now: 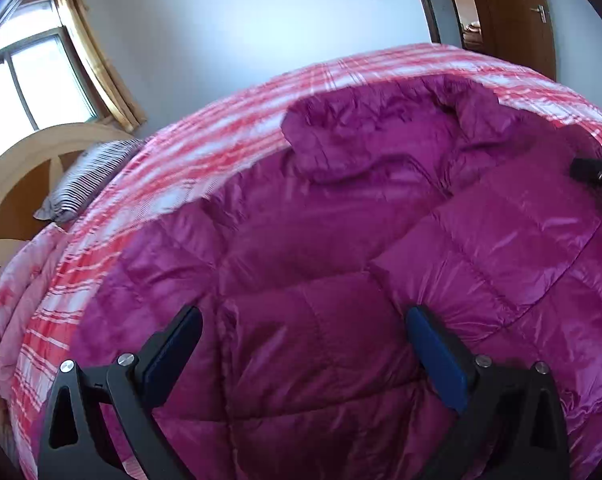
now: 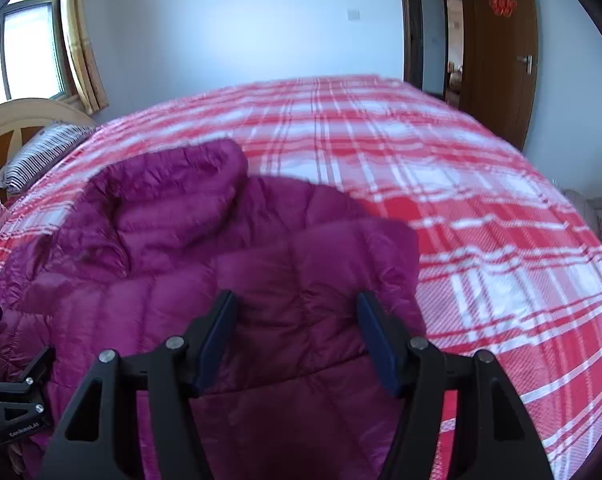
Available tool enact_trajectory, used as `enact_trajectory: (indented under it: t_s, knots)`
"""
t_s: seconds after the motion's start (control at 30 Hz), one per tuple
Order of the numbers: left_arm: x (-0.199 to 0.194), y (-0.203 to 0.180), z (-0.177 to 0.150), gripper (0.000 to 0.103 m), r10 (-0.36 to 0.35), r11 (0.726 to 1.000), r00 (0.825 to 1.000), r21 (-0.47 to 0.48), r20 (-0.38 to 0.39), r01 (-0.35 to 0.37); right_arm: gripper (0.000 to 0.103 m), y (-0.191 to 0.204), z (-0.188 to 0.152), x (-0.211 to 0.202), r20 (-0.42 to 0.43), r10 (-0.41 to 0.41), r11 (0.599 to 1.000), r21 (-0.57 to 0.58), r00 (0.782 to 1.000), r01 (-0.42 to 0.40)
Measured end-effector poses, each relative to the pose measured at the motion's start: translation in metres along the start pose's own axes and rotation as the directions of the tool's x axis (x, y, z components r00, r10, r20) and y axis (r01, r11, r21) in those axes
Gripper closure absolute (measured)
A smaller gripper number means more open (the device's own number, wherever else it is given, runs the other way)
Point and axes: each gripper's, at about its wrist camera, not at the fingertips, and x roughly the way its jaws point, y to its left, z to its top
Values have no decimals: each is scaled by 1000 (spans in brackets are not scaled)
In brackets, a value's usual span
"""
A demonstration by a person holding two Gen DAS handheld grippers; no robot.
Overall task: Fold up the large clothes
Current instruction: 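Open the right tool and withdraw it over the jacket front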
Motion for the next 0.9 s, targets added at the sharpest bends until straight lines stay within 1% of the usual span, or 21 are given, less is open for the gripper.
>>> enact_trajectory:
  t_s: [0.07, 0.13, 0.17, 0.27, 0.37, 0.43, 0.47, 0.53, 0.57, 0.63, 0.73, 0.8, 0.83, 0.9]
  knots:
    - [5, 1, -1, 1, -24, 1000, 1000, -10, -17, 24, 37, -2, -4, 10, -44, 13, 1000, 7, 999, -13]
    - [10, 8, -4, 1, -66, 997, 997, -48, -29, 65, 37, -5, -6, 16, -74, 16, 1000, 18, 997, -15]
    - [12, 13, -5, 1, -90, 994, 995, -69, -34, 87, 37, -4, -7, 17, -83, 9, 1000, 10, 997, -9]
    - [17, 16, -7, 1, -131, 986, 990, -110, -44, 126, 37, 6, -8, 19, -103, -40, 998, -59, 994, 34]
    - [17, 11, -8, 1, -121, 988, 992, -104, -40, 116, 39, 13, -6, 17, -117, -97, 991, -99, 988, 86]
    - [15, 8, -9, 1, -107, 990, 994, -95, -33, 103, 42, 19, -3, 6, -103, -129, 988, -93, 986, 120]
    - [15, 8, -9, 1, -105, 990, 994, -94, -31, 102, 42, 23, -2, -7, -68, -107, 992, -68, 992, 102]
    - [15, 8, -9, 1, -105, 990, 994, -94, -32, 102, 42, 36, 0, -27, -11, -42, 998, -42, 999, 41]
    - [14, 8, -9, 1, -106, 990, 994, -95, -31, 102, 42, 47, -1, -35, 11, -9, 999, -51, 1000, 9]
    - [14, 8, -9, 1, -104, 990, 994, -94, -30, 101, 42, 65, -4, -39, 23, 35, 996, -80, 999, -33]
    - [14, 8, -9, 1, -105, 990, 994, -94, -30, 101, 42, 76, -12, -25, -7, 43, 995, -95, 999, -43]
    - [14, 8, -9, 1, -104, 990, 994, -94, -30, 101, 42, 74, -20, -10, -46, 69, 995, -67, 997, -72]
    - [14, 8, -9, 1, -105, 990, 994, -93, -31, 101, 42, 74, -24, -6, -61, 70, 995, -62, 996, -73]
    - [14, 9, -9, 1, -106, 990, 994, -94, -32, 103, 42, 71, -28, 0, -68, 72, 996, -53, 995, -76]
